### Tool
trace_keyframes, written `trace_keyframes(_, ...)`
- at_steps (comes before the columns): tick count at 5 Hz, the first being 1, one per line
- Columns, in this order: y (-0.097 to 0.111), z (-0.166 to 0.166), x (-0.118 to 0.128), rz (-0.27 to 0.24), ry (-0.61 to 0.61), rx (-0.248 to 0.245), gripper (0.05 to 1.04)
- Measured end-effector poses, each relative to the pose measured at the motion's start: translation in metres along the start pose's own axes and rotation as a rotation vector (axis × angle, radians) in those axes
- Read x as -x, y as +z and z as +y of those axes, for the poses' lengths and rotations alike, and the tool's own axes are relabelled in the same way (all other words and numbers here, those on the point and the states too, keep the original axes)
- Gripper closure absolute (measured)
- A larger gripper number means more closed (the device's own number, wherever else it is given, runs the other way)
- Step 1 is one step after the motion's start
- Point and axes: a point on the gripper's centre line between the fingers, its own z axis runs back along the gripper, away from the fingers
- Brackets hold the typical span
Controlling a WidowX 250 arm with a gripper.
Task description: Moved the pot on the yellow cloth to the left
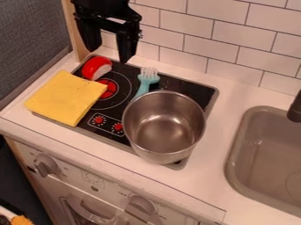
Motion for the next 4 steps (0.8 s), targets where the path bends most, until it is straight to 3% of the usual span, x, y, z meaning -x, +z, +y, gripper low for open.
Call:
trace_keyframes(1,-0.01,-0.002,0.001,0.028,0.002,0.019,0.082)
trace_keyframes(2,-0.021,-0.005,-0.009,0.03,0.007,0.095,0.082)
trace_keyframes(3,-0.023,-0.008,-0.009,0.02,-0.025,0.102,0.082)
trace_keyframes(4,-0.036,-0.03,0.002,0.062,-0.086,0.127,0.082)
